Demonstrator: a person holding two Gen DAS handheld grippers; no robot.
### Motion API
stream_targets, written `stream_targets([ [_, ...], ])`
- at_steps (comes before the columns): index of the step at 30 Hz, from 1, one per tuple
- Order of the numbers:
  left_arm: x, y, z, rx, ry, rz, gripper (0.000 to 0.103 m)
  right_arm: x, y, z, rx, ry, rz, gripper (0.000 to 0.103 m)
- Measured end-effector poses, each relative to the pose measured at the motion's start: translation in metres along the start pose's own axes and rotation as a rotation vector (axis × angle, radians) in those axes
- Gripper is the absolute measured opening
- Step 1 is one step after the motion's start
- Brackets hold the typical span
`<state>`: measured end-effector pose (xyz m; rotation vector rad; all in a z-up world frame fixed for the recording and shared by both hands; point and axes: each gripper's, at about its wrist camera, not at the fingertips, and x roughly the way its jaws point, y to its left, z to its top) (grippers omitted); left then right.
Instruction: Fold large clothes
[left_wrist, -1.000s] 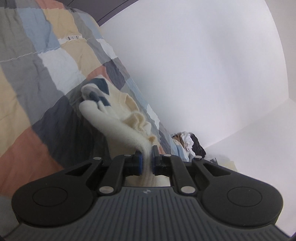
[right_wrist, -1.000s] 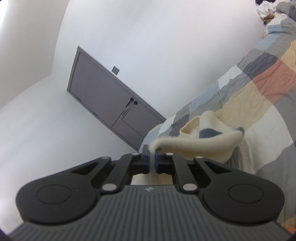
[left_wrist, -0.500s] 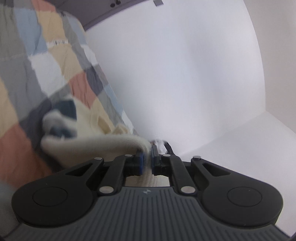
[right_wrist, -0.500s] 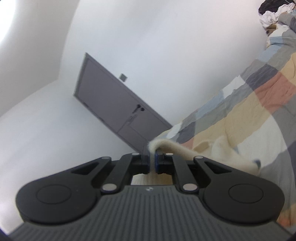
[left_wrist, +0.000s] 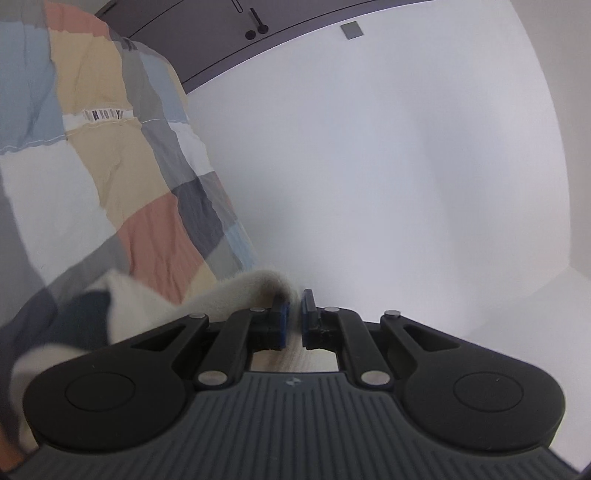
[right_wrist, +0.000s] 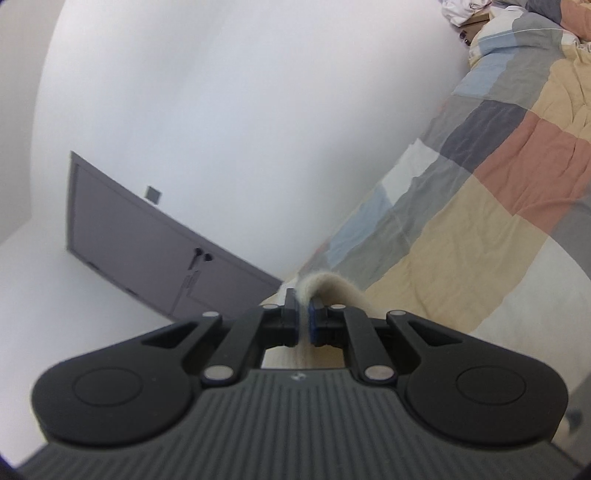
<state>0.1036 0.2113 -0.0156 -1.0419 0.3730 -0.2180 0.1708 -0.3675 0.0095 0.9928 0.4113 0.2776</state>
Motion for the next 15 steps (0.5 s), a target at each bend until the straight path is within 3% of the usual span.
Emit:
stream_targets([
  [7, 0.073, 0.060, 0.010, 0.021, 0.012, 0.052, 0.008, 0.067, -0.041, -0.011, -0.016, -0.004, -0.106, 0.009],
  [15, 0.151, 0.133, 0.015, 0.024, 0.058, 0.119, 0.008, 0.150, -0.109, -0.027, 0.071, 0.076, -0.186, 0.009],
])
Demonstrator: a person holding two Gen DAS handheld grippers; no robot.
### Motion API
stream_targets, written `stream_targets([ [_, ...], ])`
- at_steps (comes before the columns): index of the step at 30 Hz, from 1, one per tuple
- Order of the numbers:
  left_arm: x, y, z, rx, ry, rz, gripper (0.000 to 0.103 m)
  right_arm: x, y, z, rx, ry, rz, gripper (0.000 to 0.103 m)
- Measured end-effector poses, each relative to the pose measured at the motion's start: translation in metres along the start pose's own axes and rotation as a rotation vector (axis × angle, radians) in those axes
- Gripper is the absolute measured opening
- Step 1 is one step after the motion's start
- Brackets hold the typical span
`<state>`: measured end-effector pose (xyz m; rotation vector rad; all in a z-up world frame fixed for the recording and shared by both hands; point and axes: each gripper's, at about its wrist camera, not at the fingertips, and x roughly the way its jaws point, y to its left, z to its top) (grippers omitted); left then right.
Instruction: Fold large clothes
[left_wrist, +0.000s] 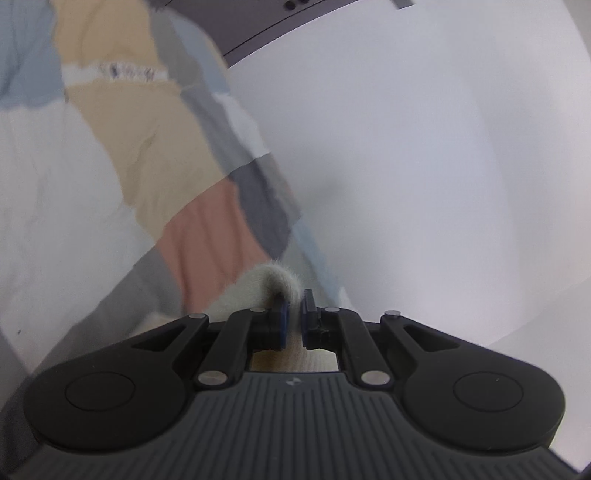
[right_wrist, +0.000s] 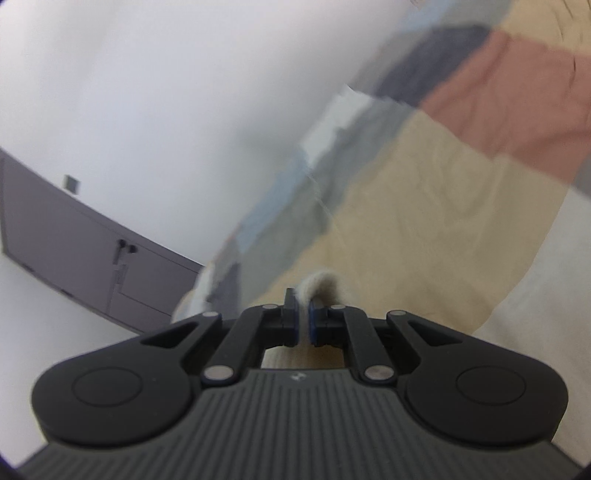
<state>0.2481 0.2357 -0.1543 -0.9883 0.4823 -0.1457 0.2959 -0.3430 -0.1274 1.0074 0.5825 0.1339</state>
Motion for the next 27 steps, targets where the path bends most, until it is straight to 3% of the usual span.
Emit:
stream_targets([
  [6, 0.042, 0.038, 0.002, -0.020, 0.046, 0.047, 0.008, 0.041, -0.020, -0.008, 0.013, 0.043, -0.063, 0.009],
  [13, 0.038, 0.038, -0.004, 0.002, 0.065, 0.021, 0.009, 0.053, -0.026, -0.016, 0.016, 0.053, -0.090, 0.009],
  [15, 0.032, 0.030, -0.005, 0.025, 0.069, 0.012, 0.015, 0.047, -0.024, -0.016, 0.012, 0.052, -0.085, 0.012],
  [16, 0.028, 0.026, -0.006, 0.038, 0.064, 0.009, 0.027, 0.045, -0.023, -0.015, 0.012, 0.053, -0.082, 0.013],
  [17, 0.022, 0.021, -0.007, 0.052, 0.057, 0.011, 0.043, 0.043, -0.021, -0.015, 0.011, 0.054, -0.081, 0.017],
  [18, 0.015, 0.014, -0.009, 0.071, 0.052, 0.010, 0.048, 0.039, -0.018, -0.014, 0.009, 0.050, -0.082, 0.026],
  [19, 0.009, 0.008, -0.011, 0.096, 0.048, 0.004, 0.050, 0.034, -0.015, -0.014, -0.002, 0.046, -0.085, 0.030],
  [21, -0.004, -0.006, -0.017, 0.146, 0.047, -0.003, 0.052, 0.022, -0.005, -0.013, -0.060, 0.038, -0.086, 0.053],
  [23, -0.014, -0.021, -0.029, 0.219, 0.067, 0.009, 0.053, 0.009, 0.008, -0.016, -0.120, 0.022, -0.084, 0.062],
  [27, -0.022, -0.049, -0.067, 0.456, 0.139, 0.118, 0.054, -0.016, 0.033, -0.031, -0.243, 0.009, -0.057, 0.062],
])
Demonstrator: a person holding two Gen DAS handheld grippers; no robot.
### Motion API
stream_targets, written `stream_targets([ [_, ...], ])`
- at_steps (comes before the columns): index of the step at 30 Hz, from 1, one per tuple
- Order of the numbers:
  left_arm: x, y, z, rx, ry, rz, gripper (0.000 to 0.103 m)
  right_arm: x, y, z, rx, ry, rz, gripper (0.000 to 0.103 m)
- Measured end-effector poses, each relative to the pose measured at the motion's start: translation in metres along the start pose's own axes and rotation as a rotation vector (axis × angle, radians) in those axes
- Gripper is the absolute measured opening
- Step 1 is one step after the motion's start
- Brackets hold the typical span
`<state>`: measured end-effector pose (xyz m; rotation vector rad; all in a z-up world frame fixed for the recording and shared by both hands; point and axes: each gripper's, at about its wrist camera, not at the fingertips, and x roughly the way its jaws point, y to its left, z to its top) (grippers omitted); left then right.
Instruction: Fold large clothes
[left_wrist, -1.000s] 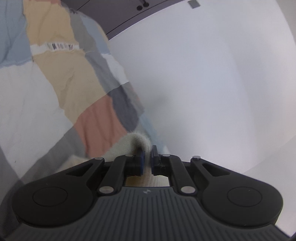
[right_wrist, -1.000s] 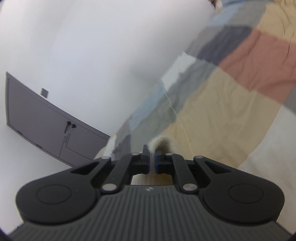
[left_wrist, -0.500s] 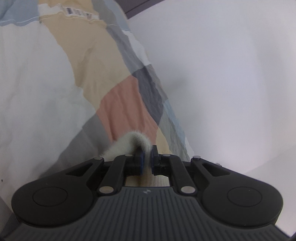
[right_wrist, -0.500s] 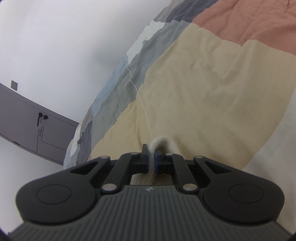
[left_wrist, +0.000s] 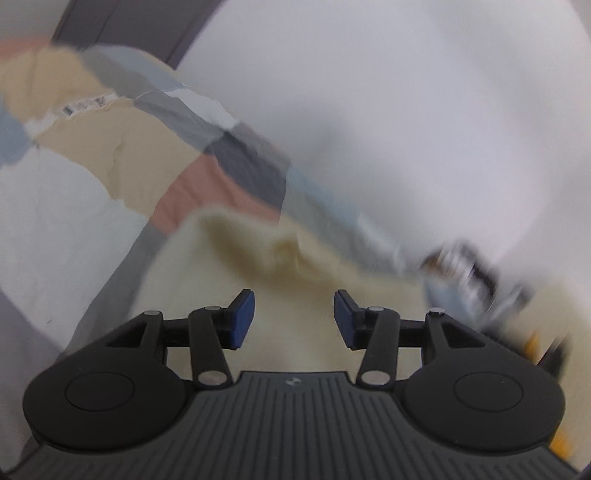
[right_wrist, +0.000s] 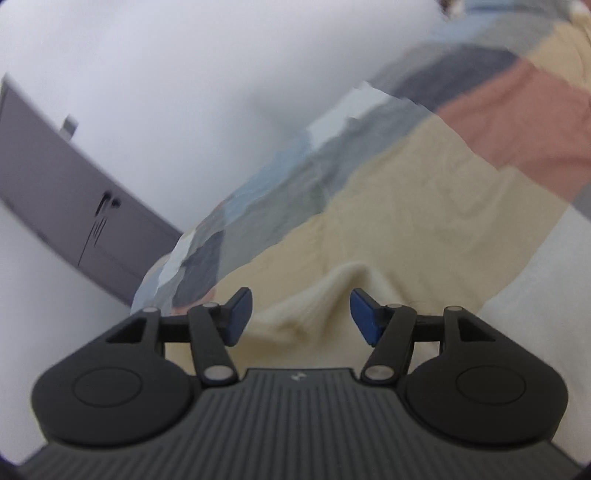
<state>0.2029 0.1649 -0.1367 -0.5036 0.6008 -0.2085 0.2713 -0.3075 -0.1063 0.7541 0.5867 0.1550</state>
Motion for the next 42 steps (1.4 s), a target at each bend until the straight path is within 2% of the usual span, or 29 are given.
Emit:
stream_targets([
  [2, 0.001, -0.013, -0.014, 0.080, 0.043, 0.060, 0.054, -0.008, 0.015, -0.009, -0.085, 0.007, 0.002, 0.062],
  [7, 0.001, -0.029, -0.032, 0.184, 0.050, 0.152, 0.054, -0.013, 0.048, -0.044, -0.301, 0.075, 0.003, 0.062],
  [11, 0.000, -0.029, -0.035, 0.194, 0.056, 0.186, 0.054, -0.009, 0.069, -0.066, -0.422, 0.095, 0.044, 0.061],
  [13, 0.004, -0.027, -0.036, 0.196, 0.068, 0.207, 0.054, -0.006, 0.074, -0.070, -0.436, 0.099, 0.074, 0.055],
  [15, 0.011, -0.022, -0.035, 0.185, 0.072, 0.222, 0.053, 0.000, 0.077, -0.074, -0.446, 0.109, 0.098, 0.044],
  [16, 0.015, -0.019, -0.034, 0.180, 0.072, 0.228, 0.053, 0.004, 0.080, -0.078, -0.458, 0.120, 0.098, 0.043],
  [21, 0.028, -0.009, -0.032, 0.159, 0.052, 0.243, 0.053, 0.041, 0.079, -0.098, -0.513, 0.225, 0.018, 0.041],
  [26, 0.034, 0.003, -0.027, 0.108, 0.031, 0.239, 0.051, 0.054, 0.079, -0.103, -0.547, 0.227, 0.003, 0.041],
  [29, 0.028, 0.005, -0.022, 0.085, 0.011, 0.231, 0.051, 0.048, 0.076, -0.098, -0.505, 0.217, 0.019, 0.041],
  [31, 0.020, 0.003, -0.018, 0.103, -0.025, 0.258, 0.051, 0.042, 0.076, -0.091, -0.480, 0.189, 0.010, 0.042],
  [33, 0.011, 0.001, -0.012, 0.135, -0.086, 0.302, 0.051, 0.034, 0.075, -0.082, -0.475, 0.124, -0.024, 0.053],
  [35, 0.008, 0.001, -0.005, 0.167, -0.110, 0.349, 0.051, 0.024, 0.070, -0.071, -0.466, 0.054, -0.058, 0.060],
  [37, 0.011, 0.007, 0.000, 0.168, -0.100, 0.370, 0.051, 0.017, 0.065, -0.060, -0.465, 0.007, -0.102, 0.061],
  [39, 0.020, 0.017, 0.002, 0.140, -0.056, 0.385, 0.051, 0.012, 0.057, -0.051, -0.449, -0.021, -0.157, 0.061],
  [42, 0.033, 0.025, 0.002, 0.122, 0.001, 0.404, 0.051, 0.014, 0.047, -0.043, -0.439, -0.006, -0.246, 0.061],
])
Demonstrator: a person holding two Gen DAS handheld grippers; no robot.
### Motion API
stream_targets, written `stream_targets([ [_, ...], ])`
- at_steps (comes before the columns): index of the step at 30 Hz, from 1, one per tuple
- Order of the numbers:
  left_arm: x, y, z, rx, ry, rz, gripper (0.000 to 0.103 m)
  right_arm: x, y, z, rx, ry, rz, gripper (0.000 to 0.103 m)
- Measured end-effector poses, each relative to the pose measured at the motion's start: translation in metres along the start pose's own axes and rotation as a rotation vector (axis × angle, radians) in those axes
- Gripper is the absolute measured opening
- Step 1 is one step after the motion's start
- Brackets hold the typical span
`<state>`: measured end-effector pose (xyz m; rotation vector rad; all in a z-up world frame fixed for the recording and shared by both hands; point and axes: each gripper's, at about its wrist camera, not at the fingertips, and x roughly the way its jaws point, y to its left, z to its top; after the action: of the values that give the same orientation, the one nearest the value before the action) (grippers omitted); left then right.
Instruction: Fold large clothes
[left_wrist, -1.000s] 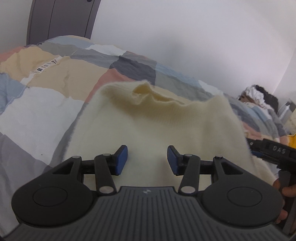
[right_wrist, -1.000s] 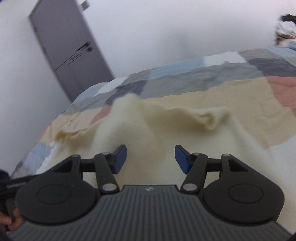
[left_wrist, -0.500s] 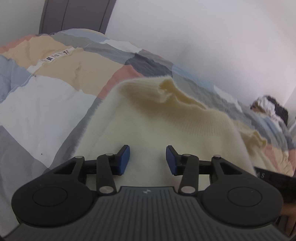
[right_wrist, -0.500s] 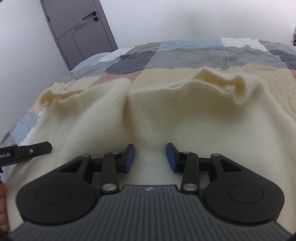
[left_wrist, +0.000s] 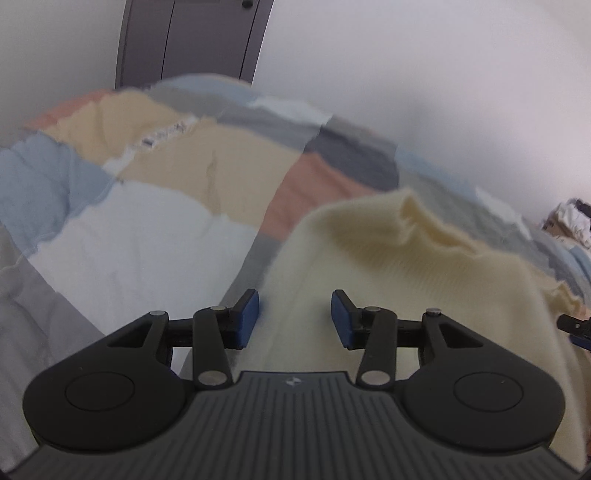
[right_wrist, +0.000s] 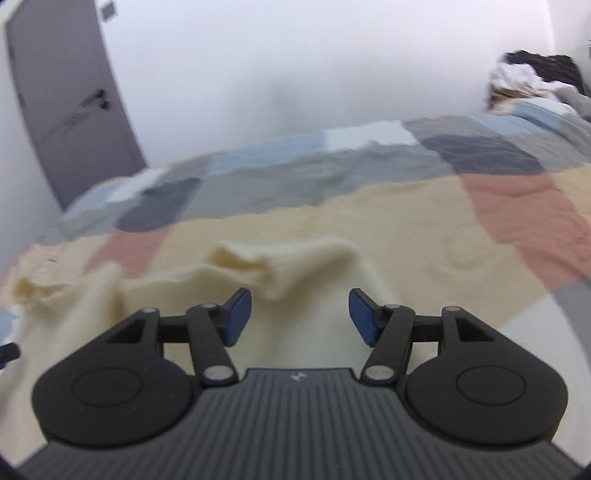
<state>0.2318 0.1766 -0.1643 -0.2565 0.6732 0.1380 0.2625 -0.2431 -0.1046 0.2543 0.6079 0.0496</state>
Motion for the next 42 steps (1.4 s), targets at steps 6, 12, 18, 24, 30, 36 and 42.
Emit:
stream_targets([
  [6, 0.013, -0.002, -0.002, 0.016, 0.007, 0.032, 0.048, 0.022, -0.002, -0.011, -0.048, 0.082, -0.060, 0.060],
  [12, 0.013, -0.007, -0.002, 0.032, -0.008, 0.036, 0.023, 0.031, -0.001, -0.014, -0.068, 0.108, -0.043, 0.049],
  [18, -0.012, 0.002, 0.006, -0.035, -0.131, -0.008, 0.012, 0.016, -0.002, -0.007, -0.058, 0.050, -0.026, 0.016],
  [24, -0.027, 0.004, 0.014, -0.051, -0.235, 0.012, 0.011, -0.015, -0.015, 0.014, 0.021, -0.109, -0.063, 0.011],
  [30, 0.002, 0.018, 0.010, -0.122, -0.102, 0.051, 0.011, 0.012, -0.037, 0.010, 0.054, -0.035, -0.152, 0.011],
  [36, 0.012, 0.022, 0.010, -0.115, -0.027, 0.043, 0.012, 0.042, -0.041, -0.003, 0.044, 0.059, -0.179, 0.011],
  [42, 0.002, 0.019, 0.013, -0.087, -0.022, 0.025, 0.013, 0.035, -0.042, -0.003, 0.057, 0.047, -0.157, 0.012],
])
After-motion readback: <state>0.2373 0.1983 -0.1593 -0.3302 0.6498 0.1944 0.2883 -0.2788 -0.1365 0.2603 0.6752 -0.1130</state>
